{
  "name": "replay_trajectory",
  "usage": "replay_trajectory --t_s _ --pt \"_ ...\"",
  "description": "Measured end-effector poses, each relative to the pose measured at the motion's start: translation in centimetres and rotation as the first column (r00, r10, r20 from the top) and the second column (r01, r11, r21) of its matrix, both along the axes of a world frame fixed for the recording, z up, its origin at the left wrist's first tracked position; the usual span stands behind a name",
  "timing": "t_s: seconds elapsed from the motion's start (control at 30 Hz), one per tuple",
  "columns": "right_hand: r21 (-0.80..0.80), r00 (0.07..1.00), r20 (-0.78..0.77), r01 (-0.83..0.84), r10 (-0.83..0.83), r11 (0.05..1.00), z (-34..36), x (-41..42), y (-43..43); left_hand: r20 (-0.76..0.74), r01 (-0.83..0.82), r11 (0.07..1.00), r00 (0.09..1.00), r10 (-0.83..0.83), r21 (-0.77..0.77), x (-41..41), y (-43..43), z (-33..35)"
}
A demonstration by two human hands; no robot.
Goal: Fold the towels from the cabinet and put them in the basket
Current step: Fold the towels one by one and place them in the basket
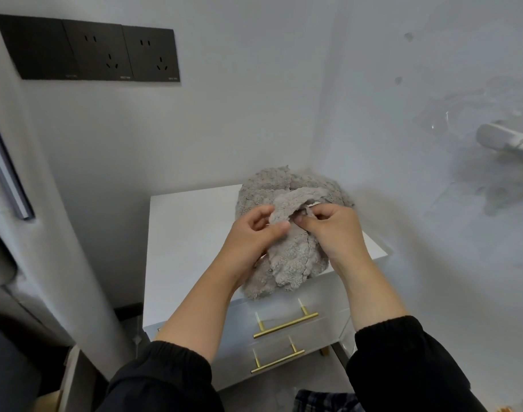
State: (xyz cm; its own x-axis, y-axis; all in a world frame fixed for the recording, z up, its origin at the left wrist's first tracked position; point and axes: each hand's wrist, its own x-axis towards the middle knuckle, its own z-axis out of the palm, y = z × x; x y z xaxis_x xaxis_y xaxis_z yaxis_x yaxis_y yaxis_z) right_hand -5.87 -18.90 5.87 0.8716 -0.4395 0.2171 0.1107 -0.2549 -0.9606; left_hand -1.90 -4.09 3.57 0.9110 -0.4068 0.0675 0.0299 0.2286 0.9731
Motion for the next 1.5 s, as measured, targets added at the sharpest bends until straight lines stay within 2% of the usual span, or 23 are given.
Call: replay_trajectory --t_s 0.1,0.2,0.27,0.33,0.4,0.47,0.53,0.57,0.63,0.7,0.73,0.77,0.87,0.97,1.07,1.13,1.17,1.23,1.3,1.33,1.4,1.5 --pt "0.070 0.999 -0.035 -0.032 0.035 0.997 0.0 -0.1 0.0 0.035 -0.095 0.994 0.995 0.093 0.056 -0.2 -0.3 -0.1" --pt "0.288 0.999 -0.018 -0.022 0.028 0.957 0.0 -0.1 -0.6 -0.141 -0.135 0.985 0.983 0.119 -0.111 -0.4 -0.1 0.5" --pt "0.531 0.999 0.047 -0.018 -0.008 0.847 0.5 0.0 -1.4 -0.337 -0.131 0.948 0.941 0.026 -0.290 0.1 0.3 0.7" --pt "0.766 0.991 0.127 -0.071 -0.042 0.639 1.5 0.2 -2.4 -0.513 -0.175 0.896 0.856 -0.066 -0.407 0.9 1.4 0.7" --pt "0.868 0.987 0.157 -0.126 -0.025 0.479 2.2 0.2 -3.4 -0.535 -0.143 0.913 0.840 -0.092 -0.383 1.3 2.3 0.7" --pt "0.883 0.990 0.144 -0.135 0.015 0.449 2.2 -0.1 -4.0 -0.466 -0.046 0.961 0.880 -0.089 -0.271 1.4 2.8 0.8" --pt "0.875 0.992 0.098 -0.124 0.079 0.467 2.0 -0.5 -4.5 -0.423 0.063 0.976 0.894 -0.149 -0.210 1.1 3.2 1.2" --pt "0.870 0.992 0.068 -0.113 0.109 0.481 2.1 -0.7 -4.6 -0.402 0.133 0.984 0.900 -0.170 -0.118 1.3 3.5 1.0" --pt "0.808 0.993 0.000 -0.071 0.120 0.585 1.9 -0.9 -4.8 -0.324 0.238 0.940 0.934 -0.151 0.246 1.8 3.9 -0.1" --pt "0.665 0.992 -0.091 -0.003 0.086 0.747 1.6 -0.9 -4.8 -0.188 0.129 0.775 0.982 -0.015 0.618 2.0 3.7 -1.0" --pt "0.611 0.988 -0.119 -0.002 0.094 0.792 1.4 -0.9 -4.7 -0.117 0.050 0.696 0.992 0.049 0.716 2.1 3.5 -1.4" --pt "0.601 0.983 -0.134 -0.020 0.126 0.799 1.1 -1.0 -4.7 -0.053 -0.020 0.662 0.994 0.091 0.750 2.3 3.3 -1.8" --pt "0.642 0.967 -0.091 -0.126 0.238 0.757 1.3 -1.3 -4.7 0.095 -0.128 0.649 0.992 0.086 0.750 2.2 2.3 -2.4" --pt "0.657 0.935 0.015 -0.277 0.356 0.701 1.8 -1.9 -4.5 0.242 -0.217 0.545 0.970 0.028 0.810 1.8 1.2 -2.8" --pt "0.690 0.918 0.109 -0.346 0.381 0.636 1.9 -2.0 -4.1 0.310 -0.285 0.452 0.951 0.020 0.845 1.9 0.6 -3.4" --pt "0.733 0.924 0.136 -0.336 0.357 0.592 1.7 -1.8 -4.4 0.325 -0.313 0.457 0.944 0.054 0.833 2.0 0.5 -3.3" --pt "0.732 0.931 0.122 -0.318 0.344 0.602 1.7 -1.7 -4.6 0.319 -0.326 0.508 0.942 0.105 0.797 2.1 0.6 -3.2" --pt "0.628 0.968 0.005 -0.198 0.250 0.752 1.2 -1.5 -5.0 0.255 -0.347 0.646 0.938 0.235 0.680 2.4 1.3 -2.8" --pt "0.438 0.997 -0.078 0.024 0.011 0.899 0.3 -1.1 -5.8 0.144 -0.388 0.749 0.917 0.372 0.538 2.8 2.2 -2.5" --pt "0.349 0.992 -0.078 0.121 -0.099 0.929 -0.1 -1.0 -6.2 0.091 -0.412 0.777 0.902 0.423 0.475 3.1 2.7 -2.3" --pt "0.228 0.974 -0.054 0.227 -0.220 0.947 -0.4 -1.1 -6.7 0.016 -0.431 0.802 0.885 0.466 0.413 3.5 3.6 -1.9" --pt "0.136 0.956 -0.048 0.292 -0.289 0.947 -0.5 -1.3 -7.0 0.022 -0.386 0.766 0.899 0.438 0.514 3.9 4.7 -1.9"
